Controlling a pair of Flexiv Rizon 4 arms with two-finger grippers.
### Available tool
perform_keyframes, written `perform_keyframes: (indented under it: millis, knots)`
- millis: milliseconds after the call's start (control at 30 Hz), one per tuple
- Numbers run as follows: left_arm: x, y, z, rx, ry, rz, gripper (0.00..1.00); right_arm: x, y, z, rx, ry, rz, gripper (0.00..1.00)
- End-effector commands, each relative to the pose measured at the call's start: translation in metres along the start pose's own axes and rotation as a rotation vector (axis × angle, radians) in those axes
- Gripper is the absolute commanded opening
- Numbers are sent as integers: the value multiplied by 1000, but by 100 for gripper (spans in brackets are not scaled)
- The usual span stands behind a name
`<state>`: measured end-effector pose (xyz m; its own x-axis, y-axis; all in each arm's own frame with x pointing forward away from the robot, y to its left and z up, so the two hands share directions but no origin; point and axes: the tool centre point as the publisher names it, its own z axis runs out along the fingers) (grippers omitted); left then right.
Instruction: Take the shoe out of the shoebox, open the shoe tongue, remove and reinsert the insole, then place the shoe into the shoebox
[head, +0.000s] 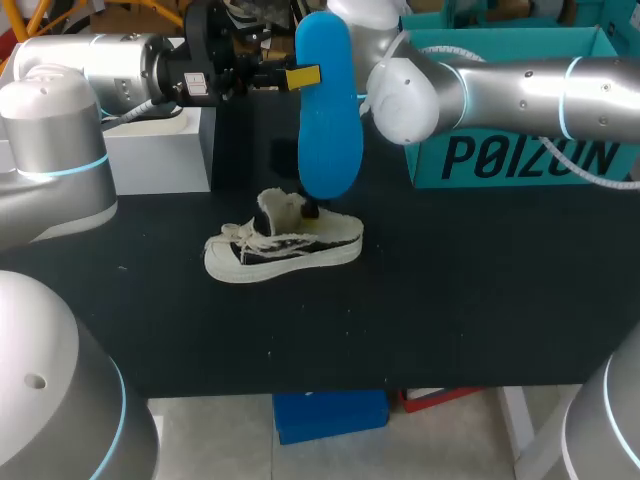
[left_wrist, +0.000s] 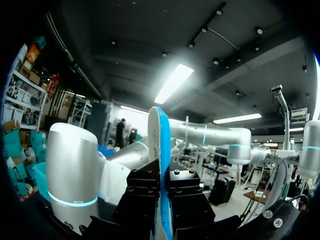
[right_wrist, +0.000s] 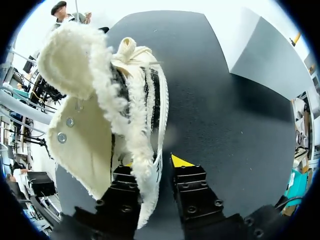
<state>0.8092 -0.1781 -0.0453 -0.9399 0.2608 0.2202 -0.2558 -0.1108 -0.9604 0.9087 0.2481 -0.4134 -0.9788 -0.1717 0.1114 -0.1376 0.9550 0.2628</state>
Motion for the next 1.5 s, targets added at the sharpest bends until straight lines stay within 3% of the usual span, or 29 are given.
perform_keyframes:
  millis: [33,433,533,867,1100,1500]
  knots:
    - [1,1,1,0,-4,1,0,-3,1,2,1,2,1,0]
    - [1,1,1,0,-4,1,0,1,0,-6,2,25,-7,0]
    - [1,1,1,0,-4,1,0,0,-4,-23,-31,7,64,0]
    - [1,1,1,0,-4,1,0,-5,-25,-75,49,-116,303,0]
    - [1,1,1,0,-4,1,0,-7,-39,-88,101,-180,557,0]
    - [1,1,1,0,-4,1,0,-6,-61,-96,15,-274,917,0]
